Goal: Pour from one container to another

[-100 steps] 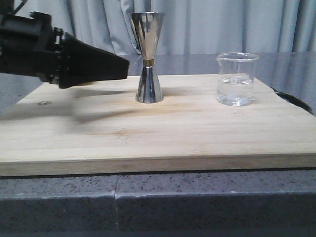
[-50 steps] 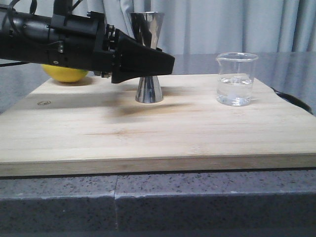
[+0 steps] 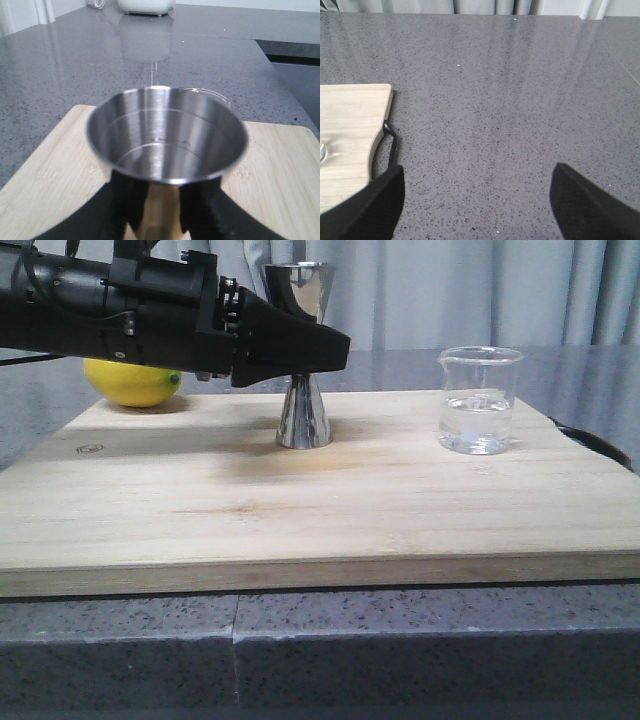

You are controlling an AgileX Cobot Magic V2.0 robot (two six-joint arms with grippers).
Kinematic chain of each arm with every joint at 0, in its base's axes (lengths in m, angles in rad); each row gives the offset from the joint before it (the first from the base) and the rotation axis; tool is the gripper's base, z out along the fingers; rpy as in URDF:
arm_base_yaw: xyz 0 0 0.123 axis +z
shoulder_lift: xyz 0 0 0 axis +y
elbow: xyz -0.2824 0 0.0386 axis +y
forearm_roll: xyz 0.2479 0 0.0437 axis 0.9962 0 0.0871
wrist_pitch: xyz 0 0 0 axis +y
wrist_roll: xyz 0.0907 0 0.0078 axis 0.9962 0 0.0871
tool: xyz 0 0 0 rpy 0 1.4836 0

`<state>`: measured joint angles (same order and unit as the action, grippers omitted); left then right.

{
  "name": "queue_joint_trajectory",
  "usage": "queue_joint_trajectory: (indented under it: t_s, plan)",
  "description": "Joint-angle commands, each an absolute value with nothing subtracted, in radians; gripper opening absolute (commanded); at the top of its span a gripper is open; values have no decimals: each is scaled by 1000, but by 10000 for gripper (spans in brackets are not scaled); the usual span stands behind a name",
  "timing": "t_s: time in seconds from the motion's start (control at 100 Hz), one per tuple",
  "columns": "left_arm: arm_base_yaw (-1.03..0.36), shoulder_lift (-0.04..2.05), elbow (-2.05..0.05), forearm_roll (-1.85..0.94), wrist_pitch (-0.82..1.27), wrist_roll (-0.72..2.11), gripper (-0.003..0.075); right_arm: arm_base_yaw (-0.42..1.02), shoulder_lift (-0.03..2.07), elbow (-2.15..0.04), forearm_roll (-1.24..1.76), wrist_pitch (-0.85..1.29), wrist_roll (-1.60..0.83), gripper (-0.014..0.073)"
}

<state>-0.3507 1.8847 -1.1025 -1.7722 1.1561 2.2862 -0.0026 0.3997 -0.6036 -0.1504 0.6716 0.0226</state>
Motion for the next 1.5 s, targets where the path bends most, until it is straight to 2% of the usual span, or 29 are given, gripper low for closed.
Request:
queue_joint_trajectory:
  t_s: [0.0, 0.59, 0.96, 1.1, 1.29, 1.49]
  plan:
    - [-362, 1840, -1142, -1850, 1268, 2254, 223, -8, 415, -639, -157, 588, 20, 522]
    - [-368, 1838, -1221, -1850, 1268, 2174, 222, -8, 423, -640, -78, 547, -30, 522]
    - [-368, 1838, -1221, -1850, 1256, 2174, 222, -4, 619, -739, 0, 553, -104, 522]
    - [-368, 1838, -1221, -1850, 1256, 2174, 222, 64, 700, -790, 15, 582, -121, 522]
    - [-368, 1838, -1221, -1850, 1256, 2174, 222, 238, 814, -876, 11, 635, -132, 522]
    - [-368, 1838, -1221, -1850, 1256, 2174, 222, 329, 913, -912, 23, 531, -132, 522]
